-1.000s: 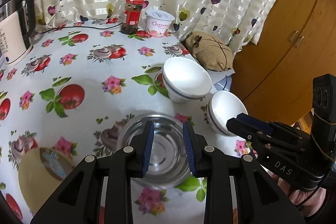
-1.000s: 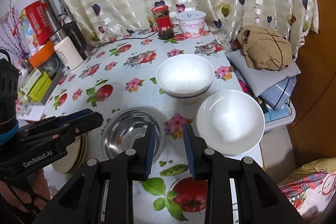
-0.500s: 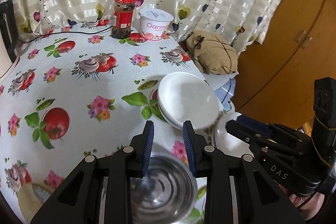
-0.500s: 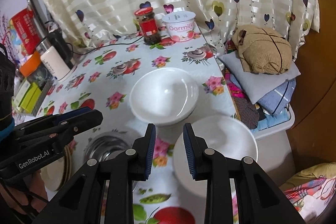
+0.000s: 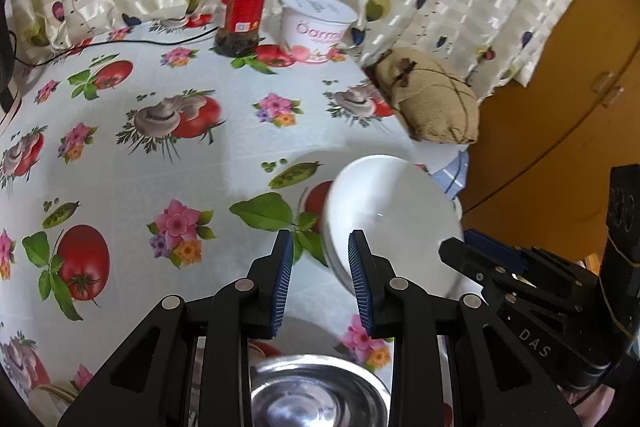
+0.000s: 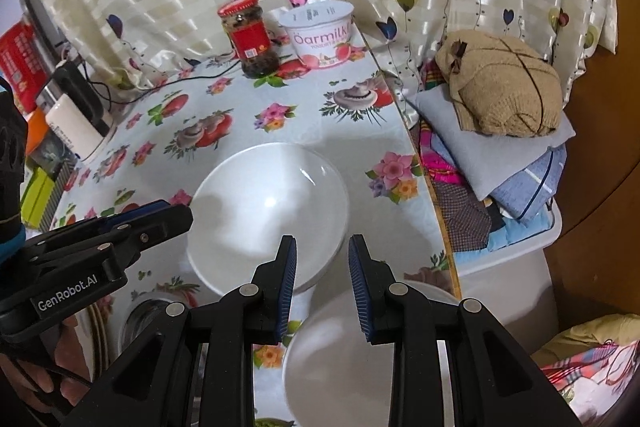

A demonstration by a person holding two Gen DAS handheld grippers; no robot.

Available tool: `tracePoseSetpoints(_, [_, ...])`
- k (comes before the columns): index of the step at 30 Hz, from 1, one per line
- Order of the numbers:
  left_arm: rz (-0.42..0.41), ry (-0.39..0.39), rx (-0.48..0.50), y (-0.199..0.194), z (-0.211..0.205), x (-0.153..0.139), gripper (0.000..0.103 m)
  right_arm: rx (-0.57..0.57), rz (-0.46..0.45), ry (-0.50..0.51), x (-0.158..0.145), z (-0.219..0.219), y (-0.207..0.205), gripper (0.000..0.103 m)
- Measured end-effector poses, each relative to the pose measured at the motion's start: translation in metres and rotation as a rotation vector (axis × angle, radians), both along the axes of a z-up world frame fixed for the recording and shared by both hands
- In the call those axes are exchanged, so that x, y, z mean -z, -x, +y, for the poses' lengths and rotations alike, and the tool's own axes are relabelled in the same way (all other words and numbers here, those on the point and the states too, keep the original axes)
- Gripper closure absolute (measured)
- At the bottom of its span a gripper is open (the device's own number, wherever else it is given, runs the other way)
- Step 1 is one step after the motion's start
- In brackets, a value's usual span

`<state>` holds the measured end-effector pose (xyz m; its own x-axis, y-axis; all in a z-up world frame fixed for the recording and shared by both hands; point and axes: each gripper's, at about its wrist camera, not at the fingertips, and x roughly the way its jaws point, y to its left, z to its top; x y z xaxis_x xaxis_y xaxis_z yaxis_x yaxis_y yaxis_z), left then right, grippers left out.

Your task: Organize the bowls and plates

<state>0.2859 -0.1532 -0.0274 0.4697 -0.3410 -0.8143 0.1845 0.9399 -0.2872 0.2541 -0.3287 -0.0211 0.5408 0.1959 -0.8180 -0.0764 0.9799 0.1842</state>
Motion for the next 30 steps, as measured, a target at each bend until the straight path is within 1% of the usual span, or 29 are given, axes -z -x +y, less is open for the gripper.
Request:
tracePoseSetpoints(7, [0.027,-0.001,0.012,-0.008,-0.005,0.011,0.073,0.000,0.035,-0.001,0.014,0.002,-0.014,0.077])
tracePoseSetpoints(11, [0.037,-0.008,0.016,-0.010,-0.010,0.015,0.073,0.003,0.047,-0.002,0.019,0.002,-0.018,0.080])
tracePoseSetpoints(16, [0.031,-0.005,0.034,-0.010,-0.016,0.015,0.086,0.006,0.047,-0.002,0.020,0.001,-0.020,0.085])
tracePoseSetpoints(17, [0.025,-0.012,0.034,-0.009,-0.017,0.014,0.086,0.004,0.047,-0.003,0.020,0.001,-0.020,0.087])
tracePoseSetpoints(25, [0.014,-0.017,0.033,-0.007,-0.015,0.010,0.086,0.010,0.050,0.000,0.020,0.000,-0.022,0.089])
tracePoseSetpoints(30, [0.001,-0.015,0.023,-0.005,-0.010,0.002,0.086,0.005,0.039,0.001,0.014,0.005,-0.020,0.089])
